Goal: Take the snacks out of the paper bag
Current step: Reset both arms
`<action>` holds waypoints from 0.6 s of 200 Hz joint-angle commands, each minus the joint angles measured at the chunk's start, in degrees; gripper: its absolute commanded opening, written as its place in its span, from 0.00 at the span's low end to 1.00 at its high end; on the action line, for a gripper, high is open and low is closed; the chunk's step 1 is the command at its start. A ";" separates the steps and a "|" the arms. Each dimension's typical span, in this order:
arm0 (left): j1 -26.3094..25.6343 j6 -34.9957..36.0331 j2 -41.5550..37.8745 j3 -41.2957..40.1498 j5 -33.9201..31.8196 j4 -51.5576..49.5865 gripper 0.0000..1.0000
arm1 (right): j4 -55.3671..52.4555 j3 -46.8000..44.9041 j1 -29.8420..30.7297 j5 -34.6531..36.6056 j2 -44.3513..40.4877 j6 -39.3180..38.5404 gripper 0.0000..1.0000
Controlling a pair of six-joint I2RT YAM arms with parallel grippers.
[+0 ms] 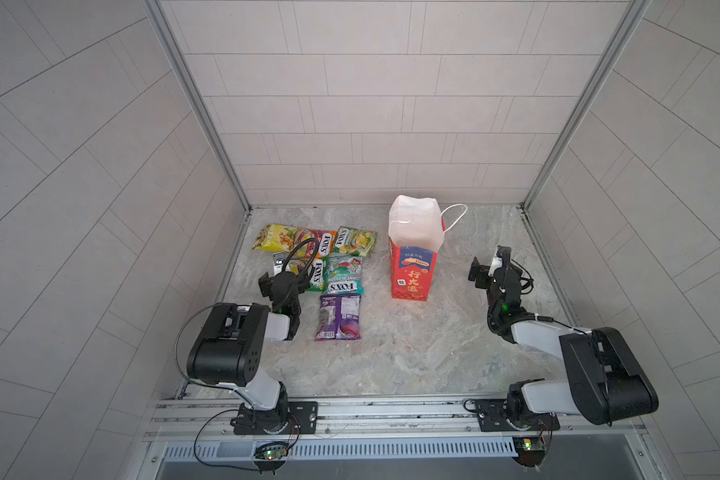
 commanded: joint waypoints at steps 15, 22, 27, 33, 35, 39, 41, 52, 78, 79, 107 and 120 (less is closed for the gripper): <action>0.12 0.06 -0.23 0.24 0.05 -0.78 1.00 | -5.16 0.43 -0.26 -0.61 -4.64 0.60 0.97; 0.12 0.17 -0.23 0.24 -0.03 -0.67 1.00 | -5.05 -0.14 -0.26 -0.59 -5.29 0.42 0.97; 0.06 0.15 -0.23 0.24 -0.05 -0.64 1.00 | -5.42 -0.45 -0.28 -0.42 -5.85 0.37 0.97; 0.05 0.28 -0.23 0.24 -0.15 -0.68 1.00 | -6.37 -0.63 -0.29 -0.06 -6.28 0.32 0.97; 0.01 0.30 -0.23 0.24 -0.20 -0.68 1.00 | -6.69 -0.68 -0.29 0.07 -6.44 0.30 0.97; -0.07 0.30 -0.23 0.24 -0.32 -0.66 1.00 | -7.15 -0.84 -0.26 0.26 -6.78 0.32 0.97; -0.08 0.31 -0.23 0.24 -0.37 -0.70 1.00 | -7.39 -0.93 -0.26 0.26 -6.89 0.17 0.97; -0.15 0.34 -0.23 0.24 -0.51 -0.60 1.00 | -8.10 -1.44 -0.26 0.24 -7.55 -0.25 0.97; -0.26 0.39 -0.23 0.24 -0.59 -0.58 1.00 | -9.18 -1.61 -0.47 1.34 -6.84 -0.11 0.96; -0.28 0.39 -0.23 0.24 -0.60 -0.56 1.00 | -9.15 -1.69 -0.54 1.34 -6.73 -0.16 0.96; -0.22 0.39 -0.23 0.24 -0.53 -0.59 1.00 | 5.15 -6.92 -0.54 2.66 -3.03 -6.04 0.95; -0.25 0.39 -0.23 0.24 -0.52 -0.60 1.00 | 12.21 -8.05 -0.53 3.30 0.84 -7.68 0.96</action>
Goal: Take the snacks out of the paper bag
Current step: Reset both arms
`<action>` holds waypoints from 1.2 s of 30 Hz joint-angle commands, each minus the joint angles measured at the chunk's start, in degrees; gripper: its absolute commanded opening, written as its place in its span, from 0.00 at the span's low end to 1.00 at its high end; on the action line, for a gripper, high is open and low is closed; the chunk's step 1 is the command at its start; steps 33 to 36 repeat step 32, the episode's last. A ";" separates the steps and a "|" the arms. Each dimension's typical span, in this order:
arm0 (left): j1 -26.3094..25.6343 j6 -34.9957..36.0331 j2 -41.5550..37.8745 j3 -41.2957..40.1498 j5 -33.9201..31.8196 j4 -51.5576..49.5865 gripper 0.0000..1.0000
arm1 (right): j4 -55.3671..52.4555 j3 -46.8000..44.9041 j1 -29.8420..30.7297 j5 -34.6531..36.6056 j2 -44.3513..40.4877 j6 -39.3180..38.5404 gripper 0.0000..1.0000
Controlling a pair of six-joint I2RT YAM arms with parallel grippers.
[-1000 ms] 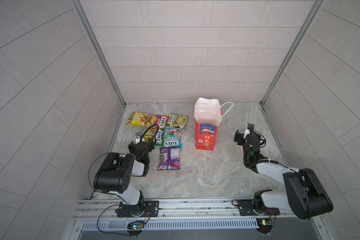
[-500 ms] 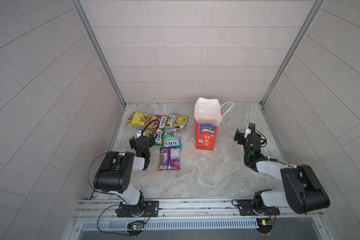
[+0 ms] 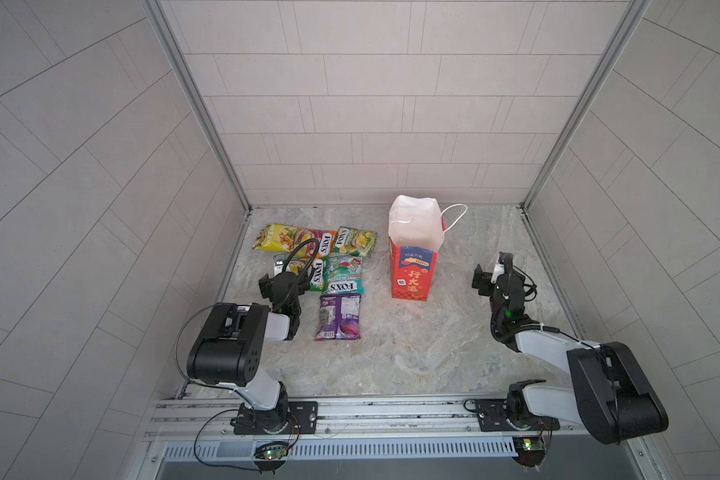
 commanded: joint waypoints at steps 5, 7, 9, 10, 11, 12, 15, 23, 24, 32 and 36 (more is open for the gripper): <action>-0.25 0.53 -0.23 0.32 -0.30 0.58 1.00 | 23.62 -3.29 -0.20 2.04 15.24 -5.31 0.99; -0.24 0.66 -0.23 0.41 -0.15 0.53 1.00 | 27.48 -3.24 -0.03 3.05 18.81 -6.09 0.99; -0.26 0.63 -0.23 0.41 -0.12 0.45 1.00 | 17.49 -0.43 -0.41 3.44 15.74 -4.81 1.00; -0.25 0.60 -0.16 0.45 -0.14 0.43 1.00 | 14.59 1.09 -1.07 2.51 15.74 -4.28 0.99; -0.26 0.65 -0.19 0.50 -0.11 0.45 1.00 | 12.96 2.42 -1.74 1.39 16.28 -3.44 1.00; -0.24 0.65 -0.10 0.50 -0.15 0.32 1.00 | 10.42 3.49 -2.13 1.04 16.11 -3.32 0.99; -0.14 0.53 -0.08 0.62 0.07 0.20 1.00 | 12.32 2.91 -2.22 0.72 16.48 -3.45 0.99; 0.26 0.25 0.00 -3.93 0.96 9.01 1.00 | 13.08 2.59 -1.96 0.91 16.63 -3.97 0.99; 0.26 -0.13 -0.22 -2.71 0.41 6.01 1.00 | 12.93 2.66 -1.97 0.98 16.60 -3.95 0.99; 0.30 1.09 -0.06 1.04 3.36 -0.69 1.00 | 11.90 3.35 -2.02 0.92 16.84 -3.88 0.99; 0.30 1.09 -0.06 1.04 3.36 -0.69 1.00 | 11.90 3.35 -2.02 0.92 16.84 -3.88 0.99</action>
